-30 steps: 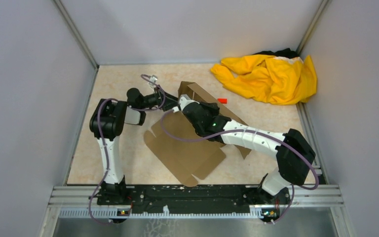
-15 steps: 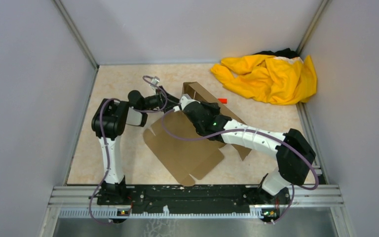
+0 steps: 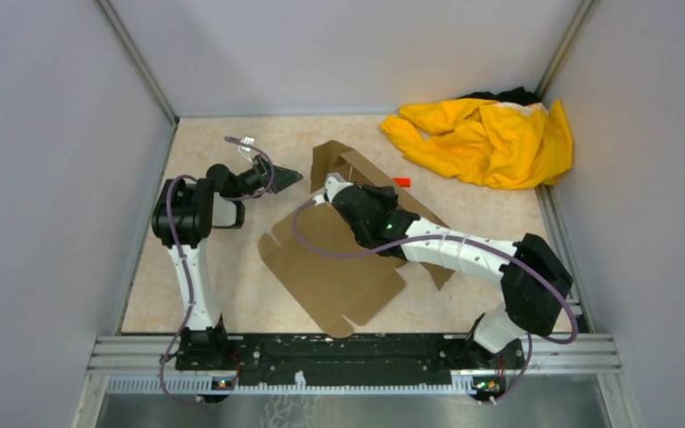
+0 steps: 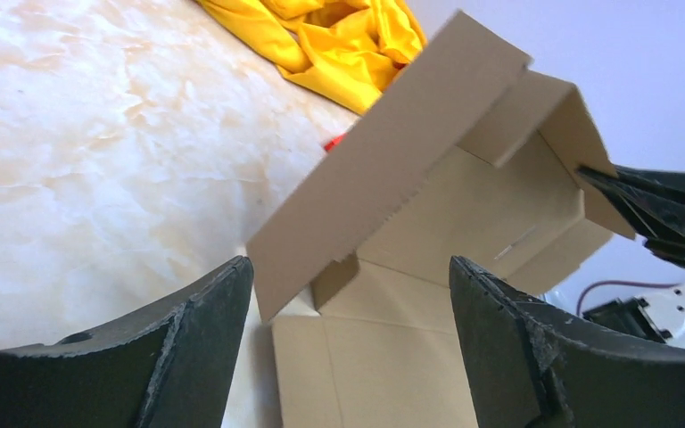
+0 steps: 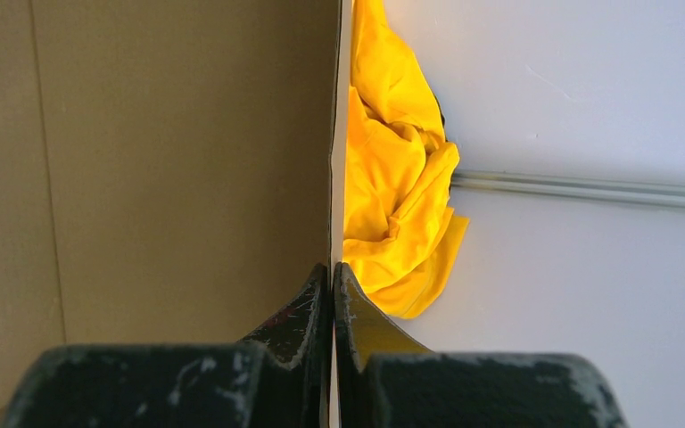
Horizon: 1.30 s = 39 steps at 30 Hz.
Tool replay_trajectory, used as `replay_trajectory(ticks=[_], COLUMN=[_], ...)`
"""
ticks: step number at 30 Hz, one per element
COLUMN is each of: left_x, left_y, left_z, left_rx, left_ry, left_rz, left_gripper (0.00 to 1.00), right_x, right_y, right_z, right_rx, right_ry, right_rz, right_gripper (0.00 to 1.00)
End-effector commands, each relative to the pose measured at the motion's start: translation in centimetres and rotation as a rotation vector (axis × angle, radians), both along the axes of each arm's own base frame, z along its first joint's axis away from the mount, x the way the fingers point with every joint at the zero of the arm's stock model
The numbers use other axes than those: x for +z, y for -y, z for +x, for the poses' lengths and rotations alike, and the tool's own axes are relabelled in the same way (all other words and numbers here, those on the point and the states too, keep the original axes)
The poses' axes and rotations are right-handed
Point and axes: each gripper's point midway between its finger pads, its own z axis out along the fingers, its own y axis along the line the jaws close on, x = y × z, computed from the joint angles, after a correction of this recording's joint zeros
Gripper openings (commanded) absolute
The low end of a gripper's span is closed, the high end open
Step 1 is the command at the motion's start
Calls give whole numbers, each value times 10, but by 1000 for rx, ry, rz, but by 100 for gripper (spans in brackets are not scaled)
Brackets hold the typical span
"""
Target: Fold the paper box
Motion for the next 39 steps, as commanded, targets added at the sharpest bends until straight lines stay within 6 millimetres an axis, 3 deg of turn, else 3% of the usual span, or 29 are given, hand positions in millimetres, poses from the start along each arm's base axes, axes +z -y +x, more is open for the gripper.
replay_trajectory(ticks=[1, 6, 13, 23, 31, 39], left_x=[15, 11, -8, -20, -14, -11], left_y=[3, 9, 38, 88, 80, 75], left_z=[28, 65, 82, 31, -14, -36], left_rx=[72, 75, 30, -171, -175, -172], left_ry=[37, 3, 16, 93, 109, 125], left_rz=[36, 48, 118, 132, 118, 93], left_gripper=[87, 85, 85, 82, 83, 84], right_x=[5, 7, 5, 7, 8, 9], right_y=[-7, -10, -16, -17, -10, -12], right_z=[-9, -13, -14, -13, -16, -24], right_rx=[54, 77, 96, 86, 58, 56], right_ry=[9, 28, 28, 36, 43, 58], right_rz=[33, 39, 38, 29, 9, -28], right_gripper=[0, 0, 0, 0, 0, 0])
